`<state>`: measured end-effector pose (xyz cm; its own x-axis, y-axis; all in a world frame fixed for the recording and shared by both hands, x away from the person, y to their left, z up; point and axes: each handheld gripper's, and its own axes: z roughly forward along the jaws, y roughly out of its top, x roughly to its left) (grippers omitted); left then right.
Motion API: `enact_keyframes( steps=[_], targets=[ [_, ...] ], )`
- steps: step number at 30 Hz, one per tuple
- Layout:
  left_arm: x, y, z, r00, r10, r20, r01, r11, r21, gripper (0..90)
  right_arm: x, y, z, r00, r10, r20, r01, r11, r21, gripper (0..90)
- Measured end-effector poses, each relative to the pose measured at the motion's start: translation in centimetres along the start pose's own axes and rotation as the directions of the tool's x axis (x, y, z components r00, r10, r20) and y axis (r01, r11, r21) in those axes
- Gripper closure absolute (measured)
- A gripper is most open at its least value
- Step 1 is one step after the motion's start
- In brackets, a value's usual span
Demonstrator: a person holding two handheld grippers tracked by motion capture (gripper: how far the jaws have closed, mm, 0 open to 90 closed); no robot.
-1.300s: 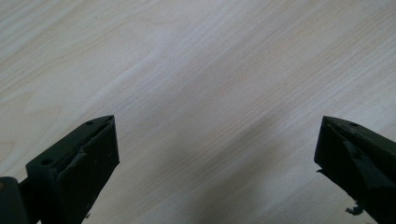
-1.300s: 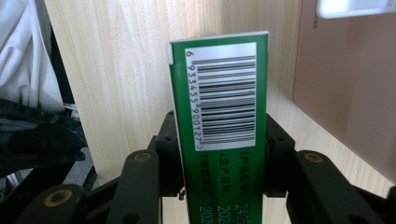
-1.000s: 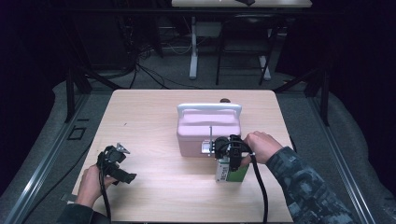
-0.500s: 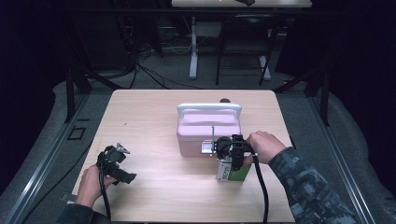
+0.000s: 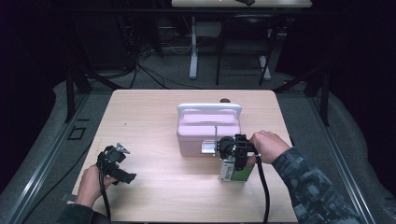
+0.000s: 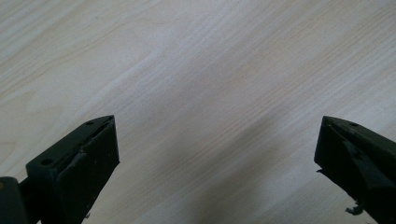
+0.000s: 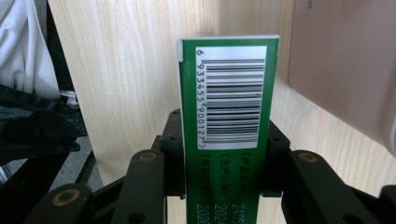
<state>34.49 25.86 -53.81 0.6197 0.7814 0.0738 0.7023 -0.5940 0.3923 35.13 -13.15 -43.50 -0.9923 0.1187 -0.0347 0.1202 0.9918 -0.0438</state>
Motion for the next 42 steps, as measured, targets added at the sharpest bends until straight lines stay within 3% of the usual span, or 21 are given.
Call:
enact_keyframes(
  steps=[23,42],
  targets=[
    [0.0,0.0,0.0,1.0000,-0.004,0.000,0.004,1.0000,-0.001,0.0,-0.3,-3.5,-0.7,0.9976,0.068,0.007,-0.068,0.998,0.007,62.7],
    [0.0,0.0,0.1,1.0000,-0.005,0.001,0.005,1.0000,0.000,0.0,-0.9,-6.7,-1.2,0.9898,0.141,0.018,-0.142,0.990,0.020,62.7]
  ],
)
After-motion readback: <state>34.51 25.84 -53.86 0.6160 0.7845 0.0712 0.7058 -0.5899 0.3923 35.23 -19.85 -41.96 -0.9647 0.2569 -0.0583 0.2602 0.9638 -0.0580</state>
